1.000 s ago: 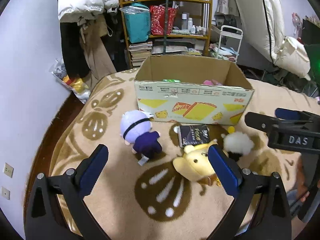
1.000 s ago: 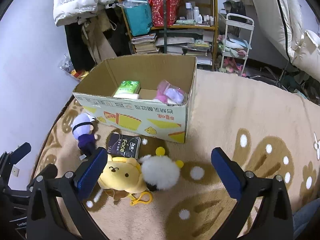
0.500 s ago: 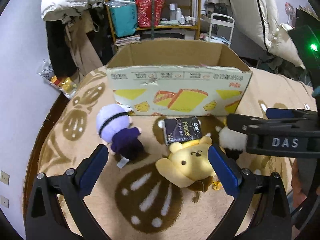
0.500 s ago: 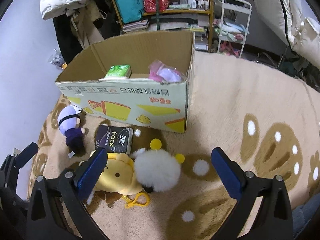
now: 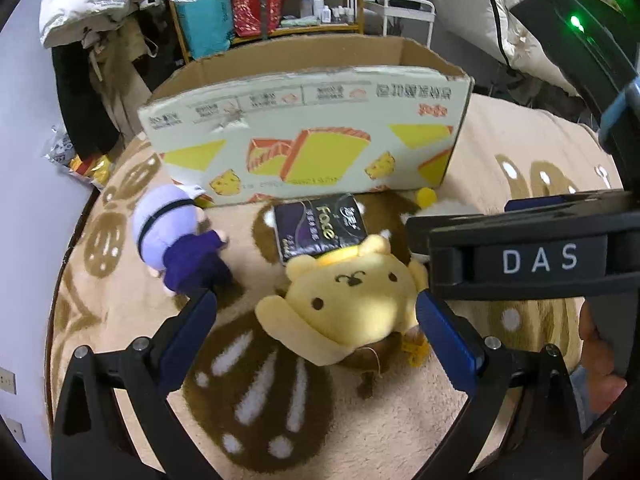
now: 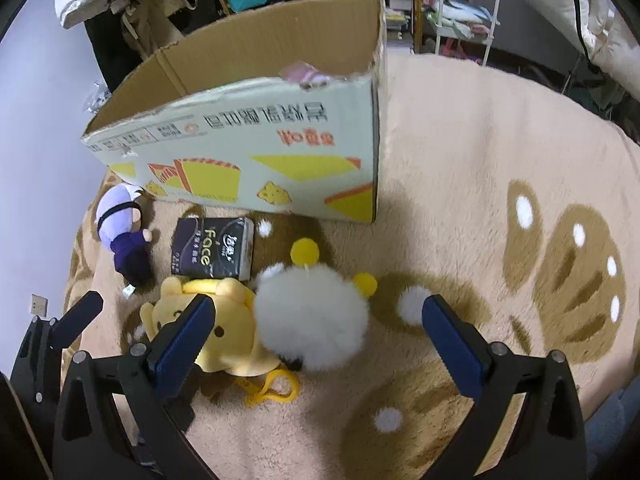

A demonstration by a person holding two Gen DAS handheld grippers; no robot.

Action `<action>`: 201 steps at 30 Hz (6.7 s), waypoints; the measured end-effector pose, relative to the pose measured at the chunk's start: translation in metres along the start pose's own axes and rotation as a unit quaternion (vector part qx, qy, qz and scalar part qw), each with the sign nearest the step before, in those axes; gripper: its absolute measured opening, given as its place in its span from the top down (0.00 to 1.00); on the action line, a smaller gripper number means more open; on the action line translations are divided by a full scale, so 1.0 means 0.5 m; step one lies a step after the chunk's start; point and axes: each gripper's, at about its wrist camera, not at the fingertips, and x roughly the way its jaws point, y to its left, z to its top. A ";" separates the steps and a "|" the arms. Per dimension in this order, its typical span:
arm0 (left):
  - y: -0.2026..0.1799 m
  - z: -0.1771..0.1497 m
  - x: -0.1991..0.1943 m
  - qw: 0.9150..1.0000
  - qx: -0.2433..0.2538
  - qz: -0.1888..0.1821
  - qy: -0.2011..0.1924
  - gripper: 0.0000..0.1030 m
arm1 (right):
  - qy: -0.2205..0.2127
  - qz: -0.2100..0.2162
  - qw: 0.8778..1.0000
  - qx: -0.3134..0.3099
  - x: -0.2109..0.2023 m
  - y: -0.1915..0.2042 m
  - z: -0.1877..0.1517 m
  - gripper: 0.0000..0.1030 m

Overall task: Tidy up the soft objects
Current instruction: 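Grasp the yellow bear plush with the left tool while the right tool grasps the white pompom plush, then carry the yellow bear with the left tool while the right tool carries the pompom plush into the box, then move both tools back toward the white-haired doll and black Face tissue pack, then grasp the white-haired doll with the left tool while the right tool grasps the black Face tissue pack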

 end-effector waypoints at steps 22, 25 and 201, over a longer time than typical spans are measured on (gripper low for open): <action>-0.006 -0.019 0.061 0.999 0.005 -0.010 0.034 0.11 | 0.045 0.005 0.999 0.003 0.054 0.010 -0.012 0.42; -0.002 -0.015 0.065 0.999 -0.008 -0.028 0.040 0.15 | 0.045 0.006 0.999 0.004 0.058 0.012 -0.006 0.42; 0.274 0.068 0.106 0.989 -0.123 0.054 0.061 0.08 | -0.029 0.014 0.994 -0.103 0.110 0.156 0.031 0.00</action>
